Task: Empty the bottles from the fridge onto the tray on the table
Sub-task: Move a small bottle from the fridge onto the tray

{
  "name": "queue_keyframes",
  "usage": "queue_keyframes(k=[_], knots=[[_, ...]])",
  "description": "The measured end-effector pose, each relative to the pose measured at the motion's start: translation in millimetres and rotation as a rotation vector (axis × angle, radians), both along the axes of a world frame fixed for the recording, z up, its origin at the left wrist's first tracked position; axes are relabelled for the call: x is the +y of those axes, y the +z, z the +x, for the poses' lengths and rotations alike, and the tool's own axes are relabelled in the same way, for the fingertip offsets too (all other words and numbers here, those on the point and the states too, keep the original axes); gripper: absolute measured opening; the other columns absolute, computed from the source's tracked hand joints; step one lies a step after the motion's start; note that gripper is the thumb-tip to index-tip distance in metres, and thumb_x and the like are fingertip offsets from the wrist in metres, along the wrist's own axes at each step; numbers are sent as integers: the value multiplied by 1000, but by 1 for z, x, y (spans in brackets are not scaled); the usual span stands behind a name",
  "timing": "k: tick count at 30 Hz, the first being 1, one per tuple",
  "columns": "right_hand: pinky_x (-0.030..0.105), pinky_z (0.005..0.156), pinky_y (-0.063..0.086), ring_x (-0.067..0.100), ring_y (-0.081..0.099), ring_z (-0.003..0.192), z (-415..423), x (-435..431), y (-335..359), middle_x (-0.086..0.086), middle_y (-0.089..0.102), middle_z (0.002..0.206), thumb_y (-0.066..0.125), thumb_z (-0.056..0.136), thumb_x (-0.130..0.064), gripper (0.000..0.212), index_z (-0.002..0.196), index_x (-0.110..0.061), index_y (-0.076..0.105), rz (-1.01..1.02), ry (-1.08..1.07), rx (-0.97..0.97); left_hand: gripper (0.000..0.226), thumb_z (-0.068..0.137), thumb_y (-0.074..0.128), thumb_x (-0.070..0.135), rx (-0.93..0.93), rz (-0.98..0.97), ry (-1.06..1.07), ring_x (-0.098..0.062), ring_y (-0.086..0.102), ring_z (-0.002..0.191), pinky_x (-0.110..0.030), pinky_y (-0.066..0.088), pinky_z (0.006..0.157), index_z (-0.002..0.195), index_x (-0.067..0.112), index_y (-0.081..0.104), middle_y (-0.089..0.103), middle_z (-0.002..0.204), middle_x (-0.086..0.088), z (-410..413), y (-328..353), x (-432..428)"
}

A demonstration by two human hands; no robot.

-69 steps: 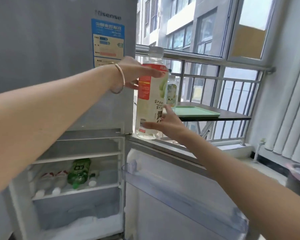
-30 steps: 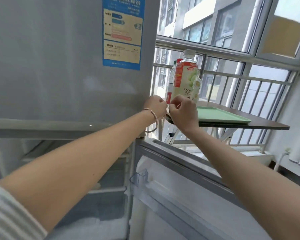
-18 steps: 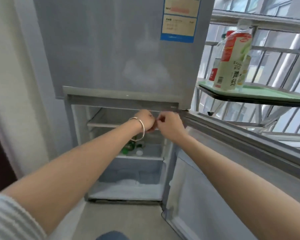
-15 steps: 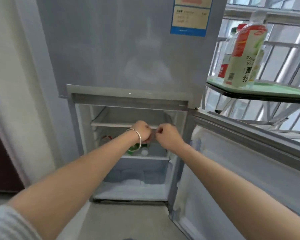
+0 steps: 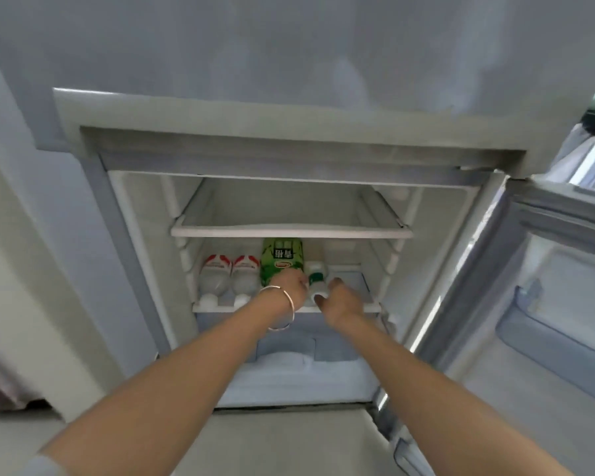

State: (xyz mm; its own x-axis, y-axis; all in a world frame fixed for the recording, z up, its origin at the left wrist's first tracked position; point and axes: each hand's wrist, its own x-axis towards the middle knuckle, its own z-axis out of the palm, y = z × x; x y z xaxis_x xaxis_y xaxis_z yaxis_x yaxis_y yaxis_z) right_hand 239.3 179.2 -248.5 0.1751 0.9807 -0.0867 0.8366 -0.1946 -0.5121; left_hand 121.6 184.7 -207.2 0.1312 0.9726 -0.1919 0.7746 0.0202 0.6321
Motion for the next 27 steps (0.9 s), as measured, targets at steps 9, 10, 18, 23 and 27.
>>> queue_keyframes(k=[9, 10, 18, 23, 27], knots=[[38, 83, 50, 35, 60, 106, -20, 25, -21, 17, 59, 121, 59, 90, -30, 54, 133, -9, 34, 29, -100, -9, 43, 93, 42, 1, 53, 59, -20, -25, 48, 130, -26, 37, 107, 134, 9, 54, 52, 141, -10, 3, -20, 15], [37, 77, 50, 36, 60, 101, -18, 21, -19, 18, 55, 120, 59, 90, -28, 52, 132, -10, 34, 61, -105, 54, 45, 93, 42, 0, 47, 64, -15, -25, 48, 130, -26, 37, 107, 136, 9, 51, 51, 142, -10, 3, -19, 13], [28, 74, 43, 19, 49, 79, 1, -31, 27, 9, 37, 118, 58, 87, -12, 42, 128, -15, 47, 467, 68, 165, 49, 92, 45, 2, -36, 112, 51, -29, 52, 123, -30, 42, 99, 140, 9, 39, 52, 137, -13, 23, 6, -14], [32, 76, 47, 22, 52, 83, 18, -66, 62, 1, 32, 112, 57, 87, -15, 37, 123, -15, 47, 491, 143, 126, 49, 88, 55, 12, -45, 114, 54, -30, 58, 111, -30, 46, 88, 134, 8, 40, 59, 122, -16, 31, 40, -47], [37, 77, 50, 30, 57, 87, 27, -97, 109, 6, 36, 120, 56, 89, -25, 40, 127, -17, 47, 515, 228, 31, 52, 73, 64, 26, -63, 148, -59, -23, 64, 104, -35, 52, 92, 123, 18, 50, 66, 110, -3, 37, 76, -84]])
